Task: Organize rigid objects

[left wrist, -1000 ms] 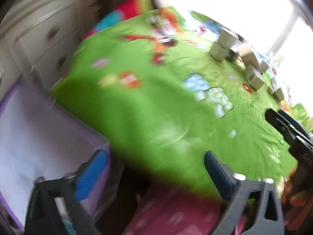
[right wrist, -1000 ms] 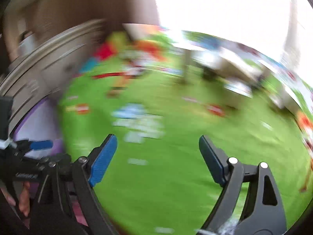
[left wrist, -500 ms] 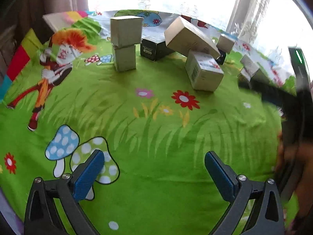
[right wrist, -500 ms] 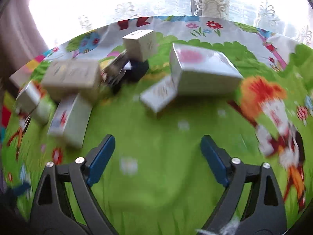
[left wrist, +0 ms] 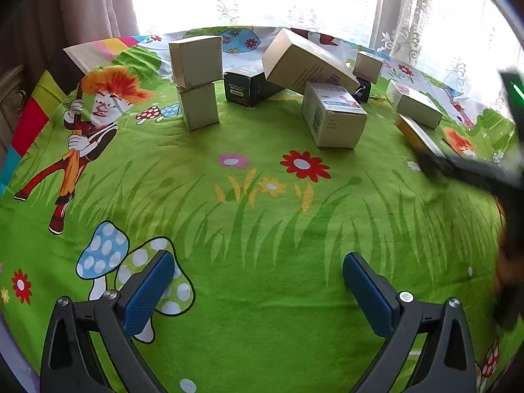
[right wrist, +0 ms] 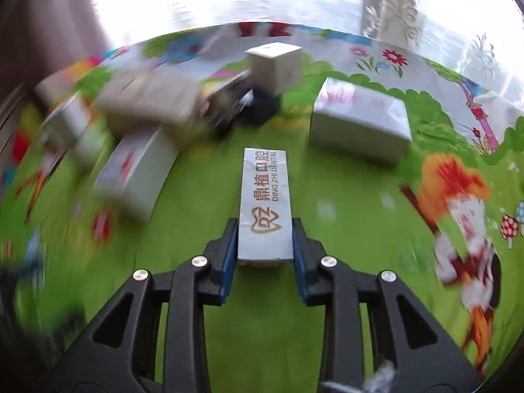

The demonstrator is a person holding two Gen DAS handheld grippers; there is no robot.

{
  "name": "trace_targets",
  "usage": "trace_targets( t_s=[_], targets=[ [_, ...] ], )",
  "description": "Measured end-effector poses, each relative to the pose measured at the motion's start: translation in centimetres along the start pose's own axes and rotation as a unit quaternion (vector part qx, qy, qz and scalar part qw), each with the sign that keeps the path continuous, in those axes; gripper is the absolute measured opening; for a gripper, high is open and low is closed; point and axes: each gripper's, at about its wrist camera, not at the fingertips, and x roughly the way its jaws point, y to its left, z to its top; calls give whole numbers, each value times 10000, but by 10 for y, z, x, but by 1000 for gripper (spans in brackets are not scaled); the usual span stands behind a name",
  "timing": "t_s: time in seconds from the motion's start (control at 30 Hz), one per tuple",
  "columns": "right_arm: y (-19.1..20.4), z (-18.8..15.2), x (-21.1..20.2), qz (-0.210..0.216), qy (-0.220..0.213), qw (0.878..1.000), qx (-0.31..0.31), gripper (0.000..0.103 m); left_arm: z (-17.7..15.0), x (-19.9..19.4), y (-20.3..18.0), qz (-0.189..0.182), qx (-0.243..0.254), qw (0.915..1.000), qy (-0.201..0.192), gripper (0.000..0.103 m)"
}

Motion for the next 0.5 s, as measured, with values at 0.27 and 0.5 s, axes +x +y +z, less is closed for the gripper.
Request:
trace_targets(
  t_s=[0.27,0.5],
  targets=[
    [-11,-29,-21,46,-20,9990,-434,63,11,8,-6,135,-138,9998,64,103],
    [-9,-21,-12,-201,20,9992,-357,68,63,45,-50,36,24,9989,460,103]
  ],
)
